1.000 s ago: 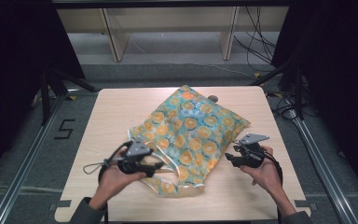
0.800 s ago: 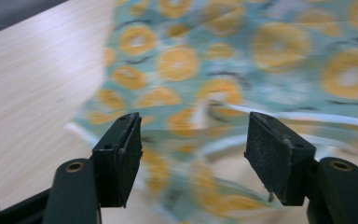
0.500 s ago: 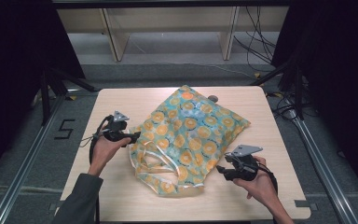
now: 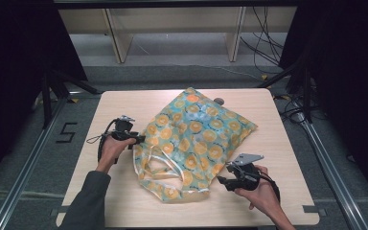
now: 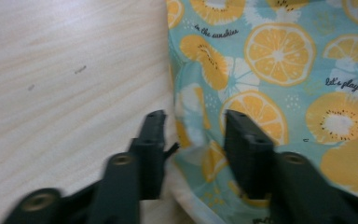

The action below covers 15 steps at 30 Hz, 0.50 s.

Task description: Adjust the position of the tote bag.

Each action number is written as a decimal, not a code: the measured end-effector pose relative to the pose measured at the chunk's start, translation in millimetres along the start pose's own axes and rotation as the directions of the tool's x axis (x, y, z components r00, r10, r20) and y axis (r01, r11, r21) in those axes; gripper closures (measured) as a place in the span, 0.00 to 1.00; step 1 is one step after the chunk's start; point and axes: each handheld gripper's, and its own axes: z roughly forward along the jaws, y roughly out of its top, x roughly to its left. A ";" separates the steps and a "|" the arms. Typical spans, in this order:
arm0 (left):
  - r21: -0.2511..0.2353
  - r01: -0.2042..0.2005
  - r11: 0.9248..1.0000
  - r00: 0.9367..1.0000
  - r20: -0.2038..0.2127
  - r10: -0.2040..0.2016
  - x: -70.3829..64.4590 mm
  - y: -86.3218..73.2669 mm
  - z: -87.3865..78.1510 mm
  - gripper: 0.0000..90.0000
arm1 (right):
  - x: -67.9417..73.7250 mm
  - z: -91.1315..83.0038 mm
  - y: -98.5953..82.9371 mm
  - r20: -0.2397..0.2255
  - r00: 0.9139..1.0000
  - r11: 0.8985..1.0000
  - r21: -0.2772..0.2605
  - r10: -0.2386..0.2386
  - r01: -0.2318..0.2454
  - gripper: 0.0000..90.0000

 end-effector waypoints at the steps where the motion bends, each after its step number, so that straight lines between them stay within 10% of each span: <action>1: -0.014 -0.019 1.000 1.000 -0.015 0.019 0.6 -2.3 -0.3 0.79 | 0.4 0.4 -0.1 -0.003 1.000 1.000 -0.004 0.009 -0.009 0.49; 5: -0.019 -0.040 0.999 0.999 -0.003 0.039 -2.7 -8.6 -0.7 0.95 | -0.1 -0.4 0.2 -0.010 1.000 1.000 -0.005 0.012 -0.012 0.50; 15: 0.008 -0.149 0.989 0.988 0.041 0.149 -32.1 -20.9 -21.9 0.97 | -13.1 -3.2 -2.7 0.003 0.997 0.997 -0.018 0.078 -0.078 0.52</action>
